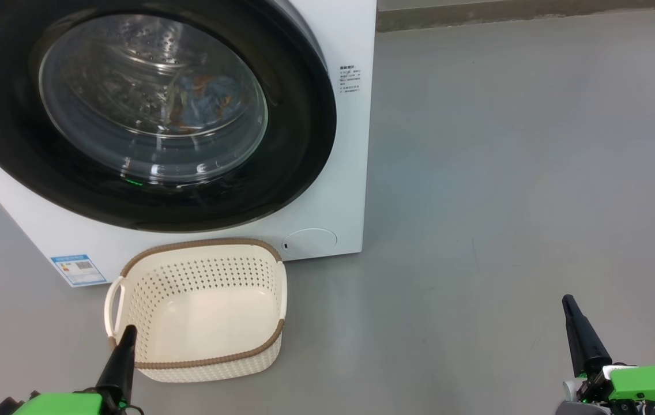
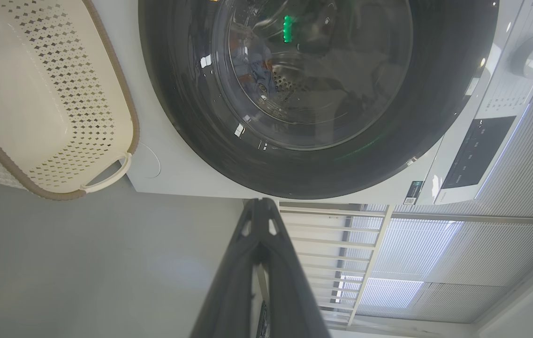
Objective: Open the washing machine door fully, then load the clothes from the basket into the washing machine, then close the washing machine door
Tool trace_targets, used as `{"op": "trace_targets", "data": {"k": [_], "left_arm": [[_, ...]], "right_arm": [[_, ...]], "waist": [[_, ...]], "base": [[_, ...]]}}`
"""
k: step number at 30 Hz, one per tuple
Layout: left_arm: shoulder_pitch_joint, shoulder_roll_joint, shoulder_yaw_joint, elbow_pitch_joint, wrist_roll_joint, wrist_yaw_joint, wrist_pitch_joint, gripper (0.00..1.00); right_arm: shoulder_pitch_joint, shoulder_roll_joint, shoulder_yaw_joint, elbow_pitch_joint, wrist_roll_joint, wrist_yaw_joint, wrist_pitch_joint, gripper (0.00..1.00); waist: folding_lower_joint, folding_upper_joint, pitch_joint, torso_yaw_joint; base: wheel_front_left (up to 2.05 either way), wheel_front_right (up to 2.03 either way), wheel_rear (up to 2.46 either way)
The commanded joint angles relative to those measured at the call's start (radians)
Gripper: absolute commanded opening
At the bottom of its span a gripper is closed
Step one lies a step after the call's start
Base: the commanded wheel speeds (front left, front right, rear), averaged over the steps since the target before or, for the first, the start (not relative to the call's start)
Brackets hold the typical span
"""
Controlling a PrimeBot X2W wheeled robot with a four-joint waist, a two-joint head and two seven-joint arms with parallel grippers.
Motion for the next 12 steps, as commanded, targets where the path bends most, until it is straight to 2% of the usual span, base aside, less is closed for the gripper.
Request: {"op": "trace_targets", "data": {"k": [1,12], "left_arm": [[-0.042,0.026,0.035,-0.019,-0.008,-0.007,0.003,0.00],[-0.042,0.026,0.035,-0.019,-0.008,-0.007,0.003,0.00]], "right_arm": [[-0.041,-0.002,0.025,-0.025,0.005,0.002,0.007,0.00],[-0.041,-0.002,0.024,-0.025,0.005,0.002,0.007,0.00]], "waist": [[0.0000,0.0000,0.000,0.000],[0.0000,0.0000,0.000,0.000]], "base": [[0.00,0.00,0.00],[0.00,0.00,0.00]]}}
